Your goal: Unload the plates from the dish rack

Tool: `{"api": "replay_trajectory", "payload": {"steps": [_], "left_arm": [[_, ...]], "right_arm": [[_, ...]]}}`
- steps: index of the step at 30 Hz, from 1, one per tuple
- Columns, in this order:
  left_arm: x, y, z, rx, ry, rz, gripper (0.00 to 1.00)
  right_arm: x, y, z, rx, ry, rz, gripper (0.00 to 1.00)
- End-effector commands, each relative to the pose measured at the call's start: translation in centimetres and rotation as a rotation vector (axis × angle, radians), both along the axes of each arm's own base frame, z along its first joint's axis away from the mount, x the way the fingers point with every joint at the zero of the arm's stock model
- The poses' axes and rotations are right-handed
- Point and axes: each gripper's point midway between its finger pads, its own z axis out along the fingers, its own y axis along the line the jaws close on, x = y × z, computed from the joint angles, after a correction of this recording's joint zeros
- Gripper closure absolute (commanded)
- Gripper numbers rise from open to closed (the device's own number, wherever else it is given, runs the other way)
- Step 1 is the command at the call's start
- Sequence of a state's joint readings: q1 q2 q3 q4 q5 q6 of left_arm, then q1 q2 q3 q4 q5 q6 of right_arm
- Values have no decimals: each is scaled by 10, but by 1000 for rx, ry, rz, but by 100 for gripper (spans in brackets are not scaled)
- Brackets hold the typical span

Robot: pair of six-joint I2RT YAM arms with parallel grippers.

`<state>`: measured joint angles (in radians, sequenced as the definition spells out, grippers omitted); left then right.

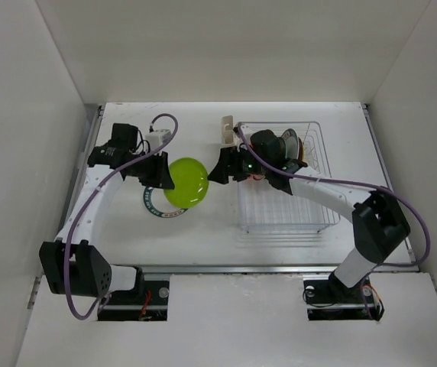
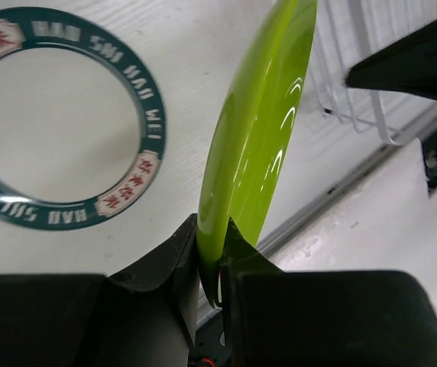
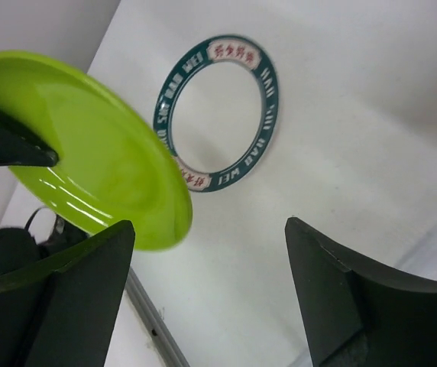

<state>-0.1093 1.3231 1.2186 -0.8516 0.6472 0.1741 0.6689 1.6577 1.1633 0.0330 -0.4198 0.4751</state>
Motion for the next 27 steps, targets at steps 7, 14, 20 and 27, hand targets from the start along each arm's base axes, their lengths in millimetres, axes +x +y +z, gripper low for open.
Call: {"api": "replay_trajectory", "payload": {"steps": [7,14,20,27], "left_arm": [[72,129,23,216,-97,610,100],[117,204,-11,100,8,799,100],[138,255,-50,162,53,897,100],[139,264,-99,-69,235,932,98]], "right_arm": [[15,-40,115,53,-217,-229,14],[-6,-57,156,93,-257,-232,14],[-19,-67,167,108,-273,-233,14],[-37,-82,186,150,-315,-235,14]]}}
